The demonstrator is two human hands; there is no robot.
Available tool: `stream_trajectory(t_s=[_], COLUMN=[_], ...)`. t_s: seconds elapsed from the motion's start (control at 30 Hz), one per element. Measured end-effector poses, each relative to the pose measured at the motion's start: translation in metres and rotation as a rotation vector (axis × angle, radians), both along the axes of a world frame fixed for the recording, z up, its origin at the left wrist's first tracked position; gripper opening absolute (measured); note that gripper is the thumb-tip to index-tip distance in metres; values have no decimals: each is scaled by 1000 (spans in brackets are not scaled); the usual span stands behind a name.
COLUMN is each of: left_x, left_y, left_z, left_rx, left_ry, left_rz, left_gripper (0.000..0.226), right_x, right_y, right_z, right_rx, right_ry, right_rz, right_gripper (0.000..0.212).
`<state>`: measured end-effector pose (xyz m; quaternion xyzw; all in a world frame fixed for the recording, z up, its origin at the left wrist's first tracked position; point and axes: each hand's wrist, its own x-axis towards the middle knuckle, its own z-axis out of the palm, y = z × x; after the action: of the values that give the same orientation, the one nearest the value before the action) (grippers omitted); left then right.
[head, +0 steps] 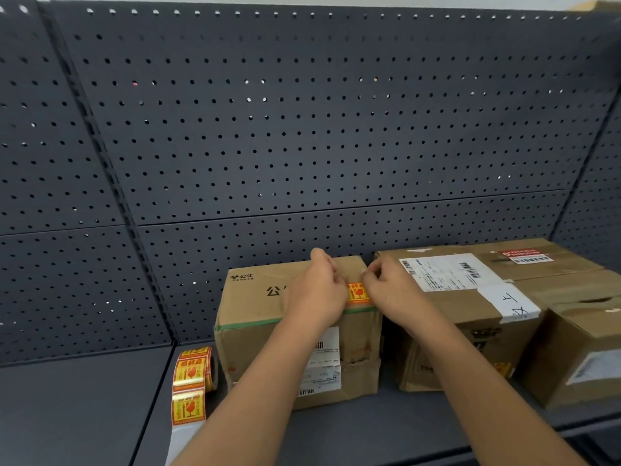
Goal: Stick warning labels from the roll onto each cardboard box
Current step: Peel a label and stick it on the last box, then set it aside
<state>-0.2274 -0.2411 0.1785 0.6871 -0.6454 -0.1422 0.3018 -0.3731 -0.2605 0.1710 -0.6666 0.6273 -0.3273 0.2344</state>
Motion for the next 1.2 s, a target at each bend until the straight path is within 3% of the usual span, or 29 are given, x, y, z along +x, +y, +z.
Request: stream_trajectory(t_s=[0.2, 0.47, 0.63, 0.87, 1.0, 1.2], left_x=[-5, 1, 1, 1, 3, -4], left_y=[0, 2, 2, 1, 8, 23], left_z=[-6, -6, -6, -6, -5, -3], left_rx=[-32, -64, -76, -53, -82, -94], left_ry=[-38, -23, -38, -53, -54, -195], left_rz=[7, -20, -24, -71, -84, -138], left_gripper=[20, 19, 21, 13, 12, 16], right_x=[0, -3, -2, 3, 4, 4], right_y=[0, -4, -2, 1, 10, 27], right_z=[-3, 3, 5, -2, -3, -16], right_rx=[-18, 13, -10, -76, -123, -219], right_ry=[76, 118, 103, 203, 184, 277], right_rz=[33, 33, 37, 23, 5, -10], right_gripper=[5, 6, 18, 10, 17, 28])
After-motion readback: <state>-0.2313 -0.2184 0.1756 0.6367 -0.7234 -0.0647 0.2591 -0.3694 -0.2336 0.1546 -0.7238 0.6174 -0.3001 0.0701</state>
